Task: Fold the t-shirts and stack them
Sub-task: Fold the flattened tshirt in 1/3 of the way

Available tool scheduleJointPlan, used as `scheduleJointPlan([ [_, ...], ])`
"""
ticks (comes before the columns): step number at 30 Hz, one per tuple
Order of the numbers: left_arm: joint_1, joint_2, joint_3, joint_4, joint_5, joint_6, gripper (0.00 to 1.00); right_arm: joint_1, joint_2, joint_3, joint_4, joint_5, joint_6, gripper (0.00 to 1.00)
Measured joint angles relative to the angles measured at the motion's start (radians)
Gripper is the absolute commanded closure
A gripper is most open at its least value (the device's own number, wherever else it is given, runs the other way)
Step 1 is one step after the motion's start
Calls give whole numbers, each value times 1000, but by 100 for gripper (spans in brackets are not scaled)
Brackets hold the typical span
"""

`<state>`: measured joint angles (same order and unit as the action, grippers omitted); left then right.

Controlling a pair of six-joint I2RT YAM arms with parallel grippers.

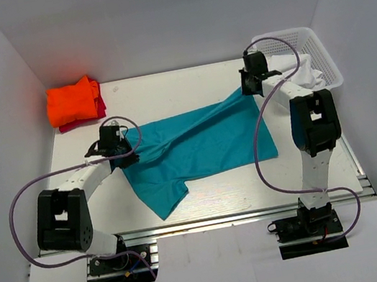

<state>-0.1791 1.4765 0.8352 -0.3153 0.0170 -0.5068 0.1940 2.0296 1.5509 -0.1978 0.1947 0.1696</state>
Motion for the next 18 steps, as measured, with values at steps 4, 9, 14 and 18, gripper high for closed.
scheduleJointPlan([
  [4,-8,-38,-64,-24,51,-16,61,0,0,-71,-24,14,16,62],
  [9,-12,-80,-72,-80,66,-23,28,-3,-3,-91,-59,41,16,22],
  [14,-12,-123,3,-110,45,-6,0,-3,-36,-90,-74,40,7,10],
  [18,-8,-105,90,-77,24,16,0,-3,-75,-87,-65,0,2,10],
])
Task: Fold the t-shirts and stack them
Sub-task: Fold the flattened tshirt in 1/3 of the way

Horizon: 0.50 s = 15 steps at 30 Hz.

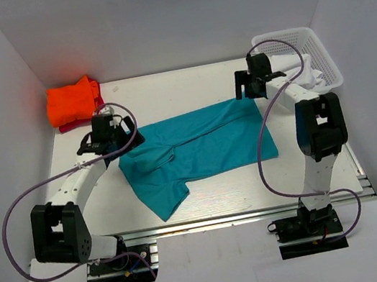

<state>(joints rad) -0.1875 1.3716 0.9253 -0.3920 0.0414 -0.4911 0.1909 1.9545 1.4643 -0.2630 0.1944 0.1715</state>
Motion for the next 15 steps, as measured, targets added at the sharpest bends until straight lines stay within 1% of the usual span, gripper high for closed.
scheduleJointPlan([
  [3,2,85,77,37,-5,19,0,0,-5,8,22,-53,-7,10],
  [9,3,374,253,99,32,43,0,1,17,37,33,-162,-13,10],
  [13,4,527,311,86,53,47,0,0,68,70,48,-241,6,10],
  [15,7,554,330,76,49,47,0,-1,97,73,49,-271,31,10],
])
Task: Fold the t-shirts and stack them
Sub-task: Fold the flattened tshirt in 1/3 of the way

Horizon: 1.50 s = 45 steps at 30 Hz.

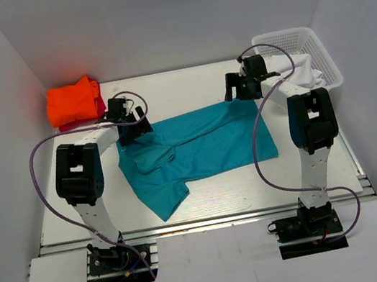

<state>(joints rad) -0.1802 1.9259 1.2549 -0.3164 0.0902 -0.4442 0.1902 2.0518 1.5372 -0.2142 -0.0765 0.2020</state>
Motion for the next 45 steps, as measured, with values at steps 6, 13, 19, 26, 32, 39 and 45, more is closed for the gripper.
scheduleJointPlan([
  [6,18,-1,-9,-5,-56,-9,0,-27,81,-11,1,-54,75,10],
  [13,65,12,-10,42,-65,-23,0,-95,69,-54,64,-111,179,12],
  [19,94,97,84,117,3,-2,0,-107,61,-75,95,-161,161,13],
  [26,112,222,317,40,19,34,0,-98,16,-75,59,-161,72,10],
  [32,108,163,386,-14,20,75,0,-75,-132,-85,63,-187,-5,10],
  [39,82,-164,117,-20,21,95,0,11,-269,-199,68,-192,-35,10],
  [45,76,-472,-302,42,35,77,0,221,-236,-203,32,-256,-49,10],
])
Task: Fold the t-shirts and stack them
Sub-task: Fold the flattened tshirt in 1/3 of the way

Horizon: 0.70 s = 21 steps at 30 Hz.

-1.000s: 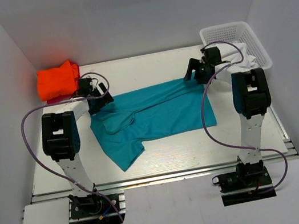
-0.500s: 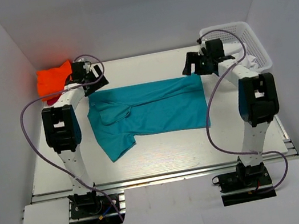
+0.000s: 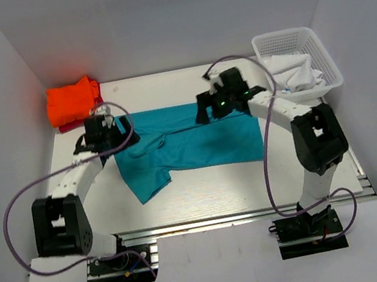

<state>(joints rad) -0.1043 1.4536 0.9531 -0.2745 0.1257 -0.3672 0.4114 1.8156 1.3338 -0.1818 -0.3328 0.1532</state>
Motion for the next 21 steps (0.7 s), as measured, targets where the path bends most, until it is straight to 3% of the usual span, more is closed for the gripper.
scheduleJointPlan([
  [5,0,-113,-177,32,33,-8,0,172,117,74,-2,-69,5,16],
  [13,0,-149,-187,76,40,-15,0,279,343,296,-3,-62,31,28],
  [21,0,-151,-203,72,47,-15,0,323,487,462,-25,13,71,46],
])
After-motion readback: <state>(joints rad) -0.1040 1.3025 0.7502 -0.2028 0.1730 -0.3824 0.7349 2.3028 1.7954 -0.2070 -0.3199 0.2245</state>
